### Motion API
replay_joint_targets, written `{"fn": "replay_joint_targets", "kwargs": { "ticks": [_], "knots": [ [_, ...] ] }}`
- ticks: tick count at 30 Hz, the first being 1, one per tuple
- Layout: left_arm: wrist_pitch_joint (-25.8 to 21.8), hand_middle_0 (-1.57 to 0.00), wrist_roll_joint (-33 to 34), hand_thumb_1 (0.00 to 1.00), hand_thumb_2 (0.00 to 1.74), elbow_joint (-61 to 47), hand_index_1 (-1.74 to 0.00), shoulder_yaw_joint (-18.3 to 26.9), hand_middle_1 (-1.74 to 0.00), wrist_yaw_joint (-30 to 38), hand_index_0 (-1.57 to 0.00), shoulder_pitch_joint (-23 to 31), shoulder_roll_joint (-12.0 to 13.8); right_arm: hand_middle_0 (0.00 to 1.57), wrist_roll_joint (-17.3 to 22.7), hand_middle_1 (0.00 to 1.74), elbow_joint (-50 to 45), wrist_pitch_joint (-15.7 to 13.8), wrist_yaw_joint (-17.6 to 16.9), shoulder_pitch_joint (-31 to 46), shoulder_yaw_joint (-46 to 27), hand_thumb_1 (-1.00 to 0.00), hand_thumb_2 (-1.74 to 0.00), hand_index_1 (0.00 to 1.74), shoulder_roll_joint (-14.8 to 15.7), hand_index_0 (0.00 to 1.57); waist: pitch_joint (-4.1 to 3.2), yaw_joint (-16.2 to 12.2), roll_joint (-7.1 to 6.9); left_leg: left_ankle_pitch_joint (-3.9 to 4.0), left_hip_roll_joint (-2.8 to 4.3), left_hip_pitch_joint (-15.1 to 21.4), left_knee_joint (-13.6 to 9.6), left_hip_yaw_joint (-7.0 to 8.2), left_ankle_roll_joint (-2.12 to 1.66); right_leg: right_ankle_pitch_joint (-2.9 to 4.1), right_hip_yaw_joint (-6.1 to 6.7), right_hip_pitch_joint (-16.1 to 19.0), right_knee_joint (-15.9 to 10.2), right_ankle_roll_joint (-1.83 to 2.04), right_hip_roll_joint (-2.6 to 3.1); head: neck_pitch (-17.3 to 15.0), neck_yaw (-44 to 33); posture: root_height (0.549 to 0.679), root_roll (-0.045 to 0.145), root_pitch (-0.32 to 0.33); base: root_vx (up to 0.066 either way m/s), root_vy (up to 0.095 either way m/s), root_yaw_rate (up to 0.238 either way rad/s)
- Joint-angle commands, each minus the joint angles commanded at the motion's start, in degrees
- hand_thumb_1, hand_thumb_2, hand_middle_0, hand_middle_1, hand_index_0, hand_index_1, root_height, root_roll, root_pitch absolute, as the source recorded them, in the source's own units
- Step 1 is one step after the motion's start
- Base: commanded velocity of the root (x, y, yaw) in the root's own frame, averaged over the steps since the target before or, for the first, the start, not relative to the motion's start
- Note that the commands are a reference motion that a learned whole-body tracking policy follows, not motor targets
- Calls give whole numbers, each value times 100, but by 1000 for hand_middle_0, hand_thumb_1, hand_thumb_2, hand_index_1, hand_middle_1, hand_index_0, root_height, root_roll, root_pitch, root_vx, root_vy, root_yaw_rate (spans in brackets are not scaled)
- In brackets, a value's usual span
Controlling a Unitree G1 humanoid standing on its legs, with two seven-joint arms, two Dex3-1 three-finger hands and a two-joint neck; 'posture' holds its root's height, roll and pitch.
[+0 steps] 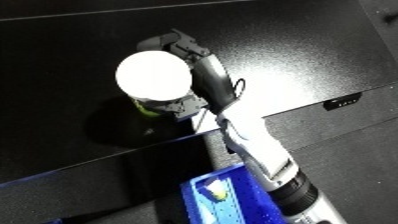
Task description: Pick up the object and place it into the box
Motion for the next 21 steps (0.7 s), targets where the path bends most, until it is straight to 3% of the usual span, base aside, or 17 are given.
{"fn": "replay_joint_targets", "kwargs": {
  "ticks": [5, 11, 21],
  "knots": [
    [-118, 0, -79, 0, 0, 39, 0, 149, 0, -40, 0, 108, -56, 1334, -225, 1479, -456, -489, -435, 653, -592, -850, -1479, 1479, -38, 1334, 19, -247, -20, -107, 67, 37, 65, 135, 26, 9, 120, -37, 8, 25, 55, 99, 72, 642, 60, -13, -11, 60, -159],
    [-239, 0, -266, 0, 0, 81, 0, 318, 0, -76, 0, 180, -123, 1334, -237, 1479, -744, -1036, -788, 1577, -1411, -850, -1479, 1479, -66, 1334, 40, -609, -17, -206, 133, 111, 49, 342, 64, 7, 303, -107, 17, 53, 182, 122, 266, 641, 56, -3, -9, 86, -224],
    [-445, 0, -534, 0, 0, 273, 0, 572, 0, -275, 0, 282, -163, 1334, 161, 1479, -379, -1991, -930, 2934, -2507, -850, -1479, 1479, -127, 1334, 99, -1155, 62, -339, 120, 354, -92, 617, 146, 15, 568, -150, -76, 92, 385, 48, 811, 641, 55, 10, -4, 87, -233]
  ]
}}
